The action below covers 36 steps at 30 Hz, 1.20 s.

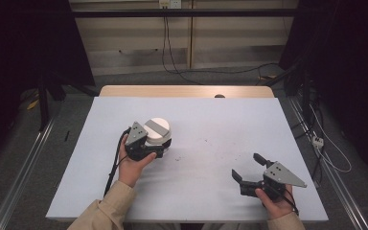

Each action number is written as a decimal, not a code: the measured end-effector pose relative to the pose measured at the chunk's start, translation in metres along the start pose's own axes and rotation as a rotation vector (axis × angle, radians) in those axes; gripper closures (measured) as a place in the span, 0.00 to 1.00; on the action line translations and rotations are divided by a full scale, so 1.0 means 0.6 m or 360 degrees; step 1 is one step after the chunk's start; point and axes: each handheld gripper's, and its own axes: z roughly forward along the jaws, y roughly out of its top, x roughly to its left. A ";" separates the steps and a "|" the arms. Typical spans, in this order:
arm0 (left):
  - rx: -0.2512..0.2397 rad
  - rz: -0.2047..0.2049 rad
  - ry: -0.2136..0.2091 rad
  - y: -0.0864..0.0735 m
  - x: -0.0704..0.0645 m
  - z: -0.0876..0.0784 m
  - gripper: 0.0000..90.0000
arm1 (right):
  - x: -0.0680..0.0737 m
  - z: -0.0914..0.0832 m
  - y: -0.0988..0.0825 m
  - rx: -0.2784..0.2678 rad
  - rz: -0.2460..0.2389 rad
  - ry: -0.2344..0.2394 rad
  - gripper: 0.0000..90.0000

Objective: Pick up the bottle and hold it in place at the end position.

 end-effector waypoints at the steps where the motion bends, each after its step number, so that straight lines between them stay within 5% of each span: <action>1: 0.0001 0.0001 -0.0009 0.002 -0.001 0.003 0.20 | 0.000 0.000 0.000 -0.0001 0.0000 -0.0001 0.04; 11: 0.0016 0.0045 -0.0052 0.016 -0.007 0.032 0.20 | -0.001 -0.001 0.000 0.0000 0.0003 -0.0007 0.04; 36: 0.0055 0.0026 -0.0094 0.024 -0.003 0.077 0.21 | -0.003 -0.001 -0.002 0.0001 0.0015 -0.0012 0.04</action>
